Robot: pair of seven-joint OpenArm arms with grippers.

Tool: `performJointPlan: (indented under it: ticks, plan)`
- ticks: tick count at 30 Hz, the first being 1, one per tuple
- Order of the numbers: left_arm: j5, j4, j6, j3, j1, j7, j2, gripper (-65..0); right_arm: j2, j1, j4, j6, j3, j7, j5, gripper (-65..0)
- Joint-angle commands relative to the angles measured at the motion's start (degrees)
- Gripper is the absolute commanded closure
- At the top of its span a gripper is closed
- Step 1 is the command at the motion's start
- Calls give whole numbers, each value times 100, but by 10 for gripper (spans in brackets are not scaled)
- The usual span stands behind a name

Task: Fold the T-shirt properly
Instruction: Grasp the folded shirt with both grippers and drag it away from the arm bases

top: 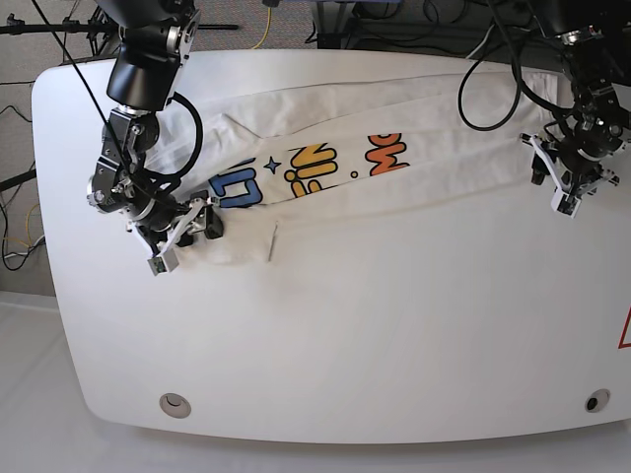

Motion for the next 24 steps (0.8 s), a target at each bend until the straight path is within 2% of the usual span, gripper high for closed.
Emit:
performJointPlan:
  ticks: [1, 12, 20, 24]
  plan:
    - [267, 144, 1, -46, 48, -256, -74, -243, 19, -42, 50, -29, -17, -165, -106, -397]
    - [446, 22, 1, -22, 129, -444, -71, -235, 47, -49, -286, -29, -229, -56, -69, -454]
    - [423, 2, 1, 5, 154, -479, -77, -236, 117, 36, -970, -29, -364, 171, -17, -456]
    - [411, 16, 1, 14, 161, -487, -75, -234, 136, 75, -1057, -29, -339, 181, 25, -425]
